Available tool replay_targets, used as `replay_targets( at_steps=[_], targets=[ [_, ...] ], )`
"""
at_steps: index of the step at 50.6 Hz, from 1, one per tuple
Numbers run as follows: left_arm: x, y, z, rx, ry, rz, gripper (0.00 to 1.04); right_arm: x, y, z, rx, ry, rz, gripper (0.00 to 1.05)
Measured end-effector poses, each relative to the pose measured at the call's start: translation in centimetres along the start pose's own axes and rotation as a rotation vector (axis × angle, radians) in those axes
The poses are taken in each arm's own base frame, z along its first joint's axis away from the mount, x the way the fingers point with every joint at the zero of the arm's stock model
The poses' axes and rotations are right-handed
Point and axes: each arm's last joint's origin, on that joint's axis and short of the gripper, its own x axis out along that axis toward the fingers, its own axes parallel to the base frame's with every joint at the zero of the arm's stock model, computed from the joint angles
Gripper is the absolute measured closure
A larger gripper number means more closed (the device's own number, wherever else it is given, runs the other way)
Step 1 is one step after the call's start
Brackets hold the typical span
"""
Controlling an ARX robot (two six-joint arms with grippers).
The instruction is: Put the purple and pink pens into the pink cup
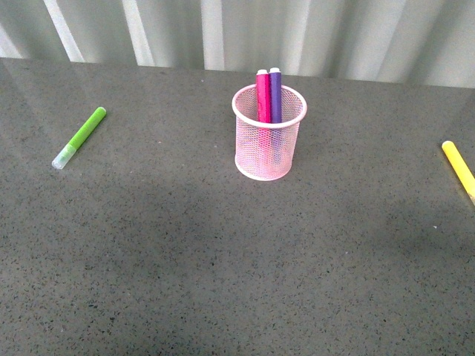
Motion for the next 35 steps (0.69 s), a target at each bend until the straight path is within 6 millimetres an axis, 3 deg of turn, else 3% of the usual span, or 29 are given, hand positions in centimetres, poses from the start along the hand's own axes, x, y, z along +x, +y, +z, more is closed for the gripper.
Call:
replay_targets(
  at_steps=[5, 9, 22, 35],
  targets=[
    [0.0, 0.0, 0.0, 0.0, 0.0, 0.0, 0.07, 0.0, 0.0, 0.0, 0.0, 0.0, 0.0, 0.72],
    [0.0, 0.0, 0.0, 0.0, 0.0, 0.0, 0.07, 0.0, 0.0, 0.0, 0.0, 0.0, 0.0, 0.51],
    [0.0, 0.0, 0.0, 0.0, 0.0, 0.0, 0.07, 0.0, 0.0, 0.0, 0.0, 0.0, 0.0, 0.06],
    [0.0, 0.0, 0.0, 0.0, 0.0, 0.0, 0.07, 0.0, 0.0, 0.0, 0.001, 0.0, 0.0, 0.07]
  ],
)
